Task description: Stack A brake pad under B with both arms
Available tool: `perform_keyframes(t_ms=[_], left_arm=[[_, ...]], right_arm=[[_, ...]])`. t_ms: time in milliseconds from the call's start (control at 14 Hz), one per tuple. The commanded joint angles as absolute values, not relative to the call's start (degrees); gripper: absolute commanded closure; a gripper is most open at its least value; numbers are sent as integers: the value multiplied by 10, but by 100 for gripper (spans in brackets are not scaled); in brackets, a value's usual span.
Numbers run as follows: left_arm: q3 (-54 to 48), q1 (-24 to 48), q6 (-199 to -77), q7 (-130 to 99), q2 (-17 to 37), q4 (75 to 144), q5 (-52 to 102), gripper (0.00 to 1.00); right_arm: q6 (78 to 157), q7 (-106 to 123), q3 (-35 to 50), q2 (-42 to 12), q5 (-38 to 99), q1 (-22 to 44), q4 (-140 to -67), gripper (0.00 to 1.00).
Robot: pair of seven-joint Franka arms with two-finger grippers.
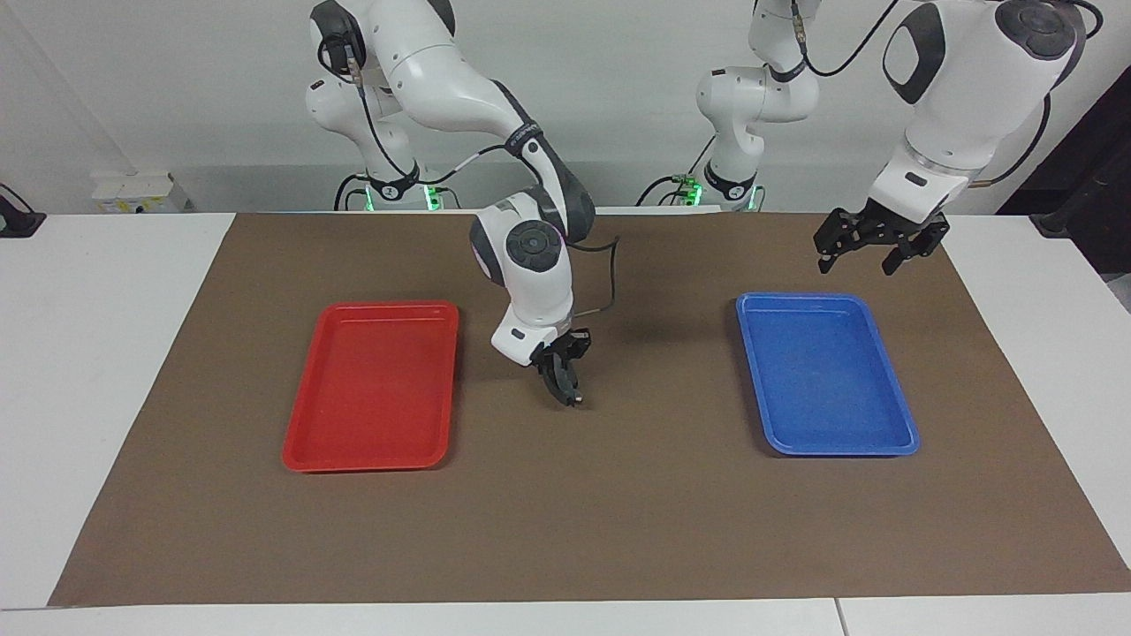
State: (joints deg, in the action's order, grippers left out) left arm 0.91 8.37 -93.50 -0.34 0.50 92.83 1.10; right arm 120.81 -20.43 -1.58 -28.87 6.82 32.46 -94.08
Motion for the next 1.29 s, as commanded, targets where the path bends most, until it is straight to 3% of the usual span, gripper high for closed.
perform_keyframes(t_ms=[0, 1214], left_arm=[[7, 84, -932, 2, -29, 954, 18, 1], [-8, 69, -942, -33, -30, 966, 18, 1]], right_arm=[[1228, -176, -8, -266, 78, 320, -977, 100], [1270, -166, -4, -256, 78, 341, -1021, 100]])
